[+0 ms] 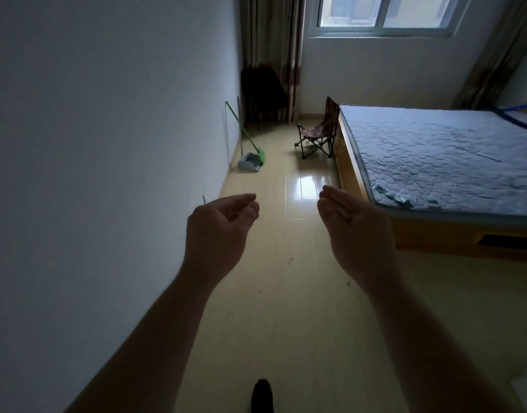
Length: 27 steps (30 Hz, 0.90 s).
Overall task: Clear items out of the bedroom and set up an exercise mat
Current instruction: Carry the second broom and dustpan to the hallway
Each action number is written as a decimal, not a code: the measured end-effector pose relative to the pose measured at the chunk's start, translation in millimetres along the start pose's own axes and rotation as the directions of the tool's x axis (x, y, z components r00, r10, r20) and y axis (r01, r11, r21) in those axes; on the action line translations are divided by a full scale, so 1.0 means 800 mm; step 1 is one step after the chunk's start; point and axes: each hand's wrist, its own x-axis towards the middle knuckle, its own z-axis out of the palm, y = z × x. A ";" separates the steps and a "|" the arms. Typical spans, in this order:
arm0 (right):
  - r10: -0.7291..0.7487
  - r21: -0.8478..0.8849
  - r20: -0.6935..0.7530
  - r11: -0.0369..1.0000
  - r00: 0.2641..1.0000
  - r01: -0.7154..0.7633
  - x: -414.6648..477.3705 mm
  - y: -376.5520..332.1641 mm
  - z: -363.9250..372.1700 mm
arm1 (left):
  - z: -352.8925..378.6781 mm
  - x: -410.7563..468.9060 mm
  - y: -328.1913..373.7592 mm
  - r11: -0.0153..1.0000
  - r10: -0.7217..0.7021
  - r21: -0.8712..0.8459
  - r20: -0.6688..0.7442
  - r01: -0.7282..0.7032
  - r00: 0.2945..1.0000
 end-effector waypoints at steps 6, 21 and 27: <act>0.015 -0.047 -0.013 0.999 1.000 -0.016 0.160 0.045 0.060 | 0.051 0.189 -0.037 1.000 0.012 -0.025 0.053 -0.011 0.999; 0.045 -0.036 0.023 0.998 0.999 -0.044 0.525 0.241 0.167 | 0.238 0.552 -0.128 0.997 0.009 0.079 0.072 -0.014 0.997; -0.013 -0.009 0.076 1.000 0.997 0.014 0.716 0.298 0.200 | 0.309 0.710 -0.126 0.994 0.002 0.113 -0.013 0.000 1.000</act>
